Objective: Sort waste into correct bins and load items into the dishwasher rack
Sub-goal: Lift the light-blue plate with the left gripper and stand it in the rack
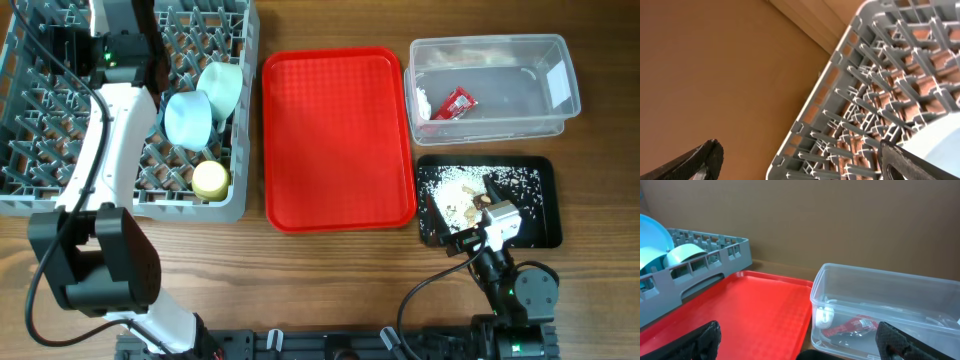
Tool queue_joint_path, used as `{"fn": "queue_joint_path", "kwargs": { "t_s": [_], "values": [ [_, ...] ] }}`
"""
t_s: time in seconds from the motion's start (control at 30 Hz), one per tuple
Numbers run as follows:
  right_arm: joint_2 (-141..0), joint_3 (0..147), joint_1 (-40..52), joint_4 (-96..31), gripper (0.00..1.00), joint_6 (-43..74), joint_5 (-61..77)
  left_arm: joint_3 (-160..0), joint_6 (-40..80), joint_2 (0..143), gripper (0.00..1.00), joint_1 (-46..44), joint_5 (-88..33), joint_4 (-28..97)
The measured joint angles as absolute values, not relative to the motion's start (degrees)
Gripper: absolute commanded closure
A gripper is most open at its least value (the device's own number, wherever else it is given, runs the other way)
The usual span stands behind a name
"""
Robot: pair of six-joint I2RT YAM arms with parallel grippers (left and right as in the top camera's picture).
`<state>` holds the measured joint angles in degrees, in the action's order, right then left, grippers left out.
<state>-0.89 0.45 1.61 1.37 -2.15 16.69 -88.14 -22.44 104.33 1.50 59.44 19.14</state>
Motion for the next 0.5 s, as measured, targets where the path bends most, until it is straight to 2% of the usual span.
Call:
{"fn": "queue_joint_path", "kwargs": {
  "t_s": [0.27, 0.37, 0.5],
  "values": [
    [-0.9, 0.4, 1.6, 1.4, 0.00, -2.2, 16.7, -88.1, -15.7, 97.0, 0.00, -4.4, 61.0, 20.6],
    [-0.9, 0.4, 1.6, 1.3, 0.00, -2.2, 16.7, -88.2, -12.4, 90.4, 0.00, -8.1, 59.3, 25.3],
    [-0.9, 0.4, 1.6, 1.3, 0.00, -2.2, 16.7, -88.8, -5.4, 81.1, 0.00, -15.7, 51.1, 37.0]
  ]
}}
